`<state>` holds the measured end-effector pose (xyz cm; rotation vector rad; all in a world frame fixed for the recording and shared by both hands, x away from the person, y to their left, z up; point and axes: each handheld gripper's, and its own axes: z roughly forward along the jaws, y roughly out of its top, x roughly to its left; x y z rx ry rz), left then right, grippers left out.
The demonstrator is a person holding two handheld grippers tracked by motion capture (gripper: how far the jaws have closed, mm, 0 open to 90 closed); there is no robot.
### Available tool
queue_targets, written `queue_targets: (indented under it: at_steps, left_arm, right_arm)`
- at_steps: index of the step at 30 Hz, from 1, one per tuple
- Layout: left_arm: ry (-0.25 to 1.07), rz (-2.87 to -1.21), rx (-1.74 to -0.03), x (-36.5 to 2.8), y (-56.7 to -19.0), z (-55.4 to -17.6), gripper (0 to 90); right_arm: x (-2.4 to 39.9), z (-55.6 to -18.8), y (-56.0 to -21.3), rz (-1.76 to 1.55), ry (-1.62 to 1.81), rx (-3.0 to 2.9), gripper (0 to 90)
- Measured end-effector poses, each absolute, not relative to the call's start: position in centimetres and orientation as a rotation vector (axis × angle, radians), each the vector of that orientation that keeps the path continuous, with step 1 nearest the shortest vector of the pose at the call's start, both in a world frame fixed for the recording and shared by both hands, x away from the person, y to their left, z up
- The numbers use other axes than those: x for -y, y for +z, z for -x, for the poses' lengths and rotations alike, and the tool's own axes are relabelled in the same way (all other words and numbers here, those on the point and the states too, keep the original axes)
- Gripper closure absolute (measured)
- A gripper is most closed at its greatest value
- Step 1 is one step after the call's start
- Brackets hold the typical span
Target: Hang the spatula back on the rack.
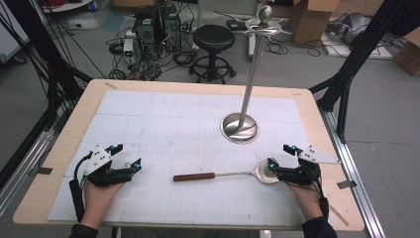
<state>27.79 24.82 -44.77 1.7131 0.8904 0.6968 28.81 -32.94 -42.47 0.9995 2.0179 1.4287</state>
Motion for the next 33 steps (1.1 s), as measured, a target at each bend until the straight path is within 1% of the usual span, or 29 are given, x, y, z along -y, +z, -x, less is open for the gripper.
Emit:
queue_targets:
  at_steps: [9, 14, 26, 30, 33]
  left_arm:
    - [0.714, -1.714, -0.876, -24.7, -44.8, -27.7, 16.4]
    - [0.710, -1.713, -0.878, -24.8, -44.8, -27.7, 16.3]
    - [0.707, -1.716, -0.875, -24.7, -44.8, -27.7, 16.4]
    - [0.708, -1.717, -0.876, -24.7, -44.8, -27.7, 16.4]
    - [0.709, -1.721, -0.871, -24.7, -44.8, -27.7, 16.4]
  right_arm:
    - [31.6, -29.5, -41.5, -0.885, 1.474, -2.134, 16.5]
    - [29.6, -30.1, -41.1, -0.782, 1.478, -2.255, 16.6]
    - [26.0, -31.4, -41.4, -0.655, 1.376, -2.454, 16.9]
    - [24.3, -31.7, -41.6, -0.581, 1.326, -2.562, 18.5]
    - [23.4, -31.8, -42.0, -0.537, 1.279, -2.624, 22.2]
